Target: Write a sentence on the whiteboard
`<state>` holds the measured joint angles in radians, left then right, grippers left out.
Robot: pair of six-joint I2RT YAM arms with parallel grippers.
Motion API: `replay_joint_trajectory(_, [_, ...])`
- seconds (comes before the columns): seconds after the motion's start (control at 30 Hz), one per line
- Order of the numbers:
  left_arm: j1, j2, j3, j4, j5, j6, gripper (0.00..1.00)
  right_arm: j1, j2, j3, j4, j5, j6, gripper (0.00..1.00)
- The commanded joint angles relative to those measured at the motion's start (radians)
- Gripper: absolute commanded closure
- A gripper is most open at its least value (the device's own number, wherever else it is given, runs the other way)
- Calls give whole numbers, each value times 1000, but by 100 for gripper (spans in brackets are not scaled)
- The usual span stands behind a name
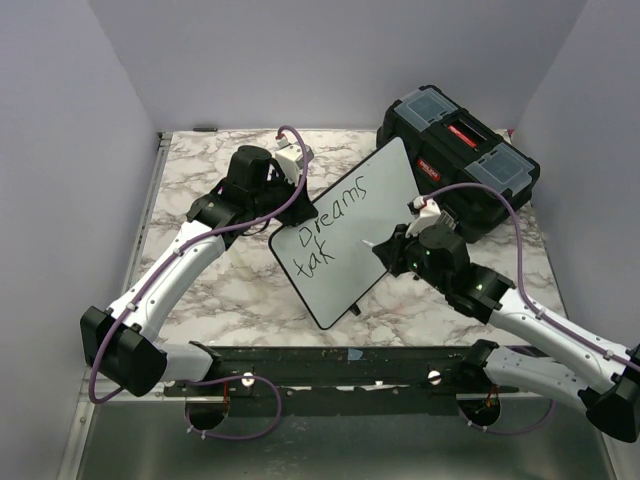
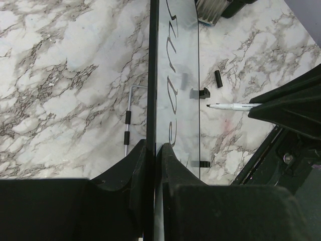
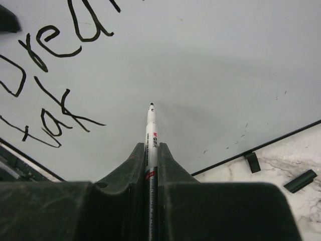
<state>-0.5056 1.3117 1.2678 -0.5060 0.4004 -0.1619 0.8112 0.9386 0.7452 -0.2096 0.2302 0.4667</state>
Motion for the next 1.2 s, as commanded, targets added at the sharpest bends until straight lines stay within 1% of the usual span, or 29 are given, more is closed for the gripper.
replay_joint_trajectory(0.0, [-32,31,-41,-167,-42,64,100,-23,-48,-39,43,-101,38,99])
replay_joint_trajectory(0.2, [-33,27,-44,-166,-46,65,100,-24,-59,-69,56,-118,33,99])
replay_joint_trajectory(0.93, [-34,33,-45,-169,-55,67,100,-24,-9,-43,127,-221,15,99])
replay_joint_trajectory(1.17, [-34,38,-43,-169,-54,67,100,-24,-10,-39,135,-224,-4,99])
